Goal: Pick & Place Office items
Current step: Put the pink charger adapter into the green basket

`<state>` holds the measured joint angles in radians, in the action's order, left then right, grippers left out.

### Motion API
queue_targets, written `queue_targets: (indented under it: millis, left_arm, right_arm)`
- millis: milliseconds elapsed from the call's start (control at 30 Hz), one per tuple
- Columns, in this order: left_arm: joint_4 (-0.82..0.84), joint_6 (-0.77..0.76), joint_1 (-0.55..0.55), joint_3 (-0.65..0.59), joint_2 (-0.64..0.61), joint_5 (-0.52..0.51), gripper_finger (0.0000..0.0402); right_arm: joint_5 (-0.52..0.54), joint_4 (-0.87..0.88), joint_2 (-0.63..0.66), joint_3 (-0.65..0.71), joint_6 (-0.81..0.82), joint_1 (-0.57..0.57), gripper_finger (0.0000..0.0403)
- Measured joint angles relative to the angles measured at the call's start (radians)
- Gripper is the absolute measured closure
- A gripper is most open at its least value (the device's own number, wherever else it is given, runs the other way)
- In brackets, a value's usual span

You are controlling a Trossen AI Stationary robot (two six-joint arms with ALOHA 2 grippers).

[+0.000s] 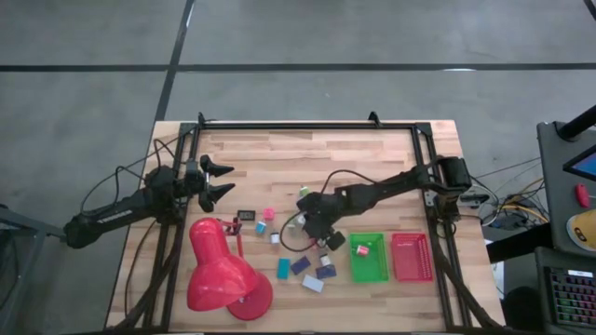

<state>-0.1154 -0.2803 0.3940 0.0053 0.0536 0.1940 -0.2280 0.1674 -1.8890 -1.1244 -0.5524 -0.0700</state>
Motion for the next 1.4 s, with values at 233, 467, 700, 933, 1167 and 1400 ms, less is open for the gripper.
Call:
queue_targets:
  millis: [233,467,700,933,1167,1400]
  left_arm:
    - [0.0,0.0,0.0,0.0,0.0,0.0,0.0082]
    - [0.0,0.0,0.0,0.0,0.0,0.0,0.0082]
    - [0.0,0.0,0.0,0.0,0.0,0.0,0.0082]
    - [0.0,0.0,0.0,0.0,0.0,0.0,0.0082]
    - [0.0,0.0,0.0,0.0,0.0,0.0,0.0082]
    - [0.0,0.0,0.0,0.0,0.0,0.0,0.0082]
  right_arm:
    - [-0.019,0.001,0.0,0.003,-0.004,-0.005,0.0259]
    - [-0.038,0.016,0.002,0.006,-0.045,-0.006,0.0263]
    - [-0.042,0.016,0.002,0.017,-0.11,-0.007,0.0213]
    - [-0.039,-0.021,0.002,0.018,-0.115,-0.008,0.0157]
    - [-0.034,-0.016,0.007,0.005,-0.121,-0.008,0.0141]
    - [-0.036,0.013,0.044,0.001,-0.121,-0.009,0.0148]
